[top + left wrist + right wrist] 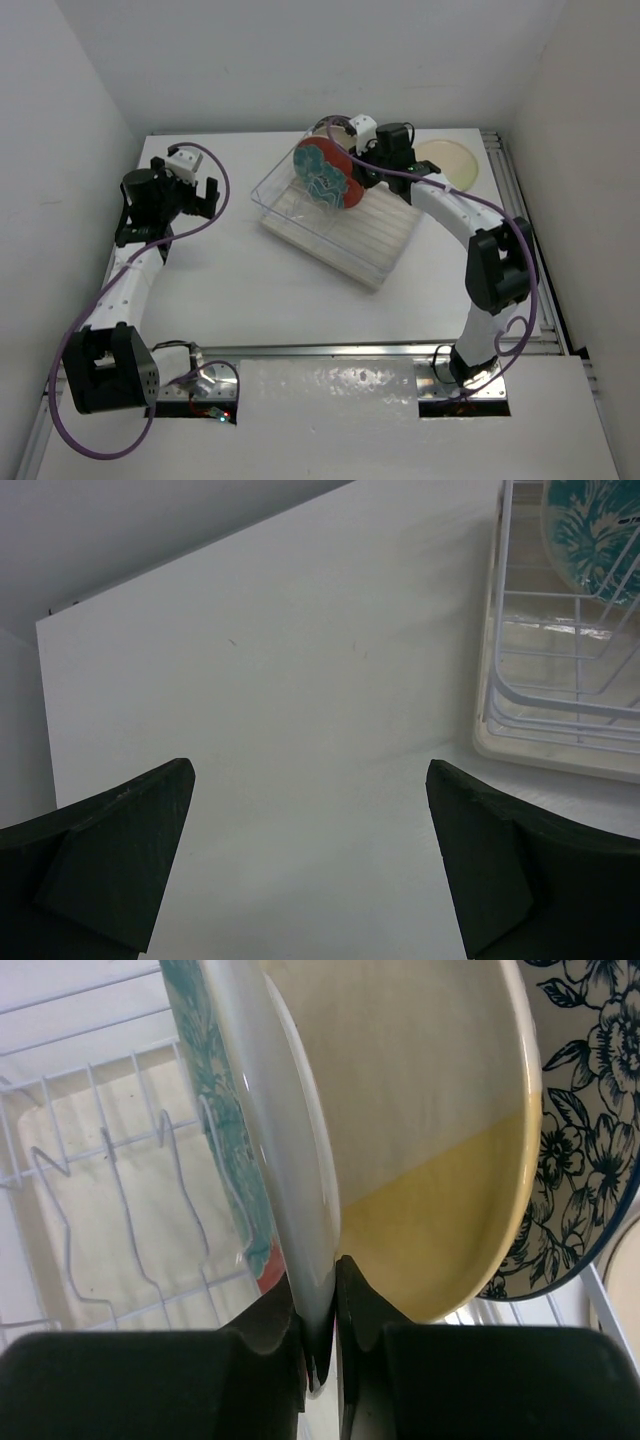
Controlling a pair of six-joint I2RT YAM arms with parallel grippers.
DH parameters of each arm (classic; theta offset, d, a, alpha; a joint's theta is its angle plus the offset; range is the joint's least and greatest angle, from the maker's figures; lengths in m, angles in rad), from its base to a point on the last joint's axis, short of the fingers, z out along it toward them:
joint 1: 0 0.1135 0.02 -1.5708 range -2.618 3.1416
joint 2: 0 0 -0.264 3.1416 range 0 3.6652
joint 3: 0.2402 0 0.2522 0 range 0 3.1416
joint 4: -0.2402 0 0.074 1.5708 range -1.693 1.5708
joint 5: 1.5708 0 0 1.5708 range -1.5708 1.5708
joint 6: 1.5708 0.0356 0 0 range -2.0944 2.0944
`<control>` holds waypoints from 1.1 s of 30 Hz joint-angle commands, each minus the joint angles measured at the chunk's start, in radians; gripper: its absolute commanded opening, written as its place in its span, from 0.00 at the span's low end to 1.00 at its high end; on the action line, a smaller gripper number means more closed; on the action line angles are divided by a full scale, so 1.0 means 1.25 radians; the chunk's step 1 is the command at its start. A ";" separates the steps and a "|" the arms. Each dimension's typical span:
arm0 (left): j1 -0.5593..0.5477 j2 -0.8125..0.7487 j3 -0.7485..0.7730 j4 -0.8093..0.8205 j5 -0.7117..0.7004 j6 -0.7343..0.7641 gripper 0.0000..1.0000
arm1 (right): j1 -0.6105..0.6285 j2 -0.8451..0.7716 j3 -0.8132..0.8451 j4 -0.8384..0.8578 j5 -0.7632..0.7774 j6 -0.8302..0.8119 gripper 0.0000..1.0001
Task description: Unload the plates from the dish rack
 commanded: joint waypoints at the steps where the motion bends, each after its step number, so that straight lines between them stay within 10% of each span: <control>1: -0.008 -0.005 0.029 0.023 0.017 -0.014 1.00 | 0.027 -0.092 0.018 0.122 -0.086 0.086 0.00; 22: -0.008 0.025 0.111 -0.011 0.092 -0.109 1.00 | 0.027 -0.187 0.097 0.325 0.011 0.148 0.00; 33: -0.008 0.293 0.457 -0.149 0.245 -0.573 0.84 | 0.028 0.078 0.389 0.205 -0.241 0.572 0.00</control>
